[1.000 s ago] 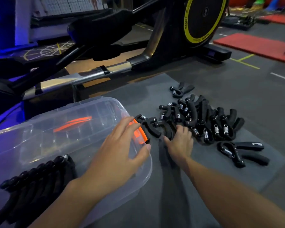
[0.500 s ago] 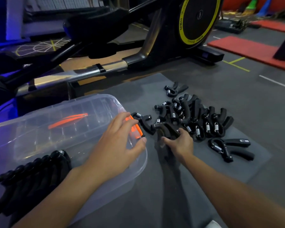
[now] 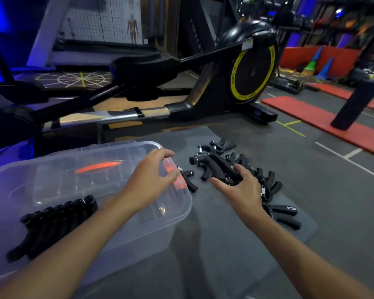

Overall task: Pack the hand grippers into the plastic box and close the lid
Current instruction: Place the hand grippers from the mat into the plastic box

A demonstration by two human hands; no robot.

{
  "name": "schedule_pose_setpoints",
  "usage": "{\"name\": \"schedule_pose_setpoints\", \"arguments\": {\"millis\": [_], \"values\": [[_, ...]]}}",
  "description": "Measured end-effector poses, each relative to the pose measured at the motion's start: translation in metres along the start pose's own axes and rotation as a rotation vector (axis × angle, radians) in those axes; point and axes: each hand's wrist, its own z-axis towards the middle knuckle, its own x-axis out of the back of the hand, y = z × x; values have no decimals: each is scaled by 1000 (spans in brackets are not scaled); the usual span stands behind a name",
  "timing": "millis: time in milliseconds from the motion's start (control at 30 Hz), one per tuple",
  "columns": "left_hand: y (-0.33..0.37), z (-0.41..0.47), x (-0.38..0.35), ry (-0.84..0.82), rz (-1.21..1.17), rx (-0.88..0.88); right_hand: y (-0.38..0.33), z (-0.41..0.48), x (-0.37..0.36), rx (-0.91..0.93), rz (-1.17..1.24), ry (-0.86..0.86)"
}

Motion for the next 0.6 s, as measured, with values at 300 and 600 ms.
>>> {"name": "schedule_pose_setpoints", "arguments": {"millis": [300,600], "values": [[12,-2,48,239,-275,102,-87,-32,-15,158,171,-172],[-24,-19,81,335,-282,169,-107,-56,-66,105,307,-349]]}}
